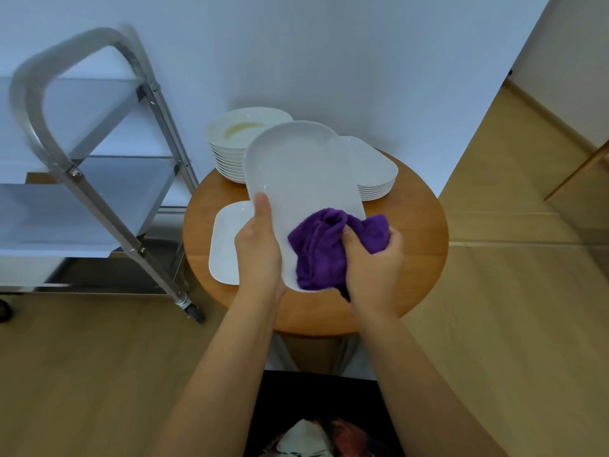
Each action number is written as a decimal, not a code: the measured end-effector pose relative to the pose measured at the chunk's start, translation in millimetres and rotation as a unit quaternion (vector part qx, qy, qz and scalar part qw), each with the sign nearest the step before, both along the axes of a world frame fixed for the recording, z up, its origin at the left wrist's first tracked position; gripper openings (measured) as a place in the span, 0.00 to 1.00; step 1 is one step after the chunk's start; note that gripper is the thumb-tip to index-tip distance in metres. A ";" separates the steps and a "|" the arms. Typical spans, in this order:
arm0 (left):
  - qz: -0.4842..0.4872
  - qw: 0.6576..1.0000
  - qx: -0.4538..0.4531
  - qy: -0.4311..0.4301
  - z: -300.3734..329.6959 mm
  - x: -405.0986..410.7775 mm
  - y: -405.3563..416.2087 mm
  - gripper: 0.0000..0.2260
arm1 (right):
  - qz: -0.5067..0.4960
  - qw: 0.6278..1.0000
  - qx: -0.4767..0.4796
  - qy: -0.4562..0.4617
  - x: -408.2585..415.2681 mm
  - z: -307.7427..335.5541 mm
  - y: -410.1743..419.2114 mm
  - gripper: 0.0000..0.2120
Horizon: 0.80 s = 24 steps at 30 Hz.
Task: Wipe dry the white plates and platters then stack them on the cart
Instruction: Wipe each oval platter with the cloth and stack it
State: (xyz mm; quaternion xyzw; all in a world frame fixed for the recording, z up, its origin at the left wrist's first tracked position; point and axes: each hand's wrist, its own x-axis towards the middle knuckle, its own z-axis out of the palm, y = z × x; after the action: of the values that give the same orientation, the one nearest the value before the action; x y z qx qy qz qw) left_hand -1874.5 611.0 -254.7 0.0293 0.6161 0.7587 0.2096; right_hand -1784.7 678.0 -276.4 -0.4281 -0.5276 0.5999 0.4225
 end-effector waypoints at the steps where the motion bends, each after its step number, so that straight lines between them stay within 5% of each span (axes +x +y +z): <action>1: 0.025 0.998 0.041 -0.042 -0.1 4.0 1.6 0.12 | -0.009 0.999 -0.036 0.020 -6.1 0.0 -5.4 0.21; 4: 0.082 0.980 0.137 -0.121 -1.2 13.5 5.3 0.12 | -0.023 0.994 -0.092 0.060 -23.3 3.0 -18.7 0.25; 10: 0.143 0.974 0.134 -0.111 -0.3 7.1 2.0 0.18 | 0.046 0.995 -0.069 0.054 -31.8 9.7 -30.1 0.29; 17: 0.110 0.990 0.088 -0.021 3.9 6.5 -8.5 0.10 | 0.274 0.944 -0.122 -0.137 -9.3 13.7 -2.2 0.25; 20: 0.075 0.995 0.063 0.004 3.0 -3.1 -9.6 0.11 | 0.362 0.903 -0.043 -0.229 9.3 18.5 16.9 0.13; 22: 0.058 0.997 0.049 0.010 4.4 -13.5 -11.6 0.11 | 0.328 0.894 0.048 -0.301 23.6 16.6 27.4 0.19; 24: 0.046 0.998 0.033 0.008 5.3 -23.4 -14.2 0.11 | 0.221 0.943 0.070 -0.240 35.9 14.3 33.6 0.24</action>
State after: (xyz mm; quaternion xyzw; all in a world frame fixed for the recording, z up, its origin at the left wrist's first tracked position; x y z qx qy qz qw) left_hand -1897.9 596.8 -249.4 0.0143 0.5934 0.7870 0.1684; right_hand -1748.8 711.6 -262.1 -0.4016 -0.7352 0.5193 0.1690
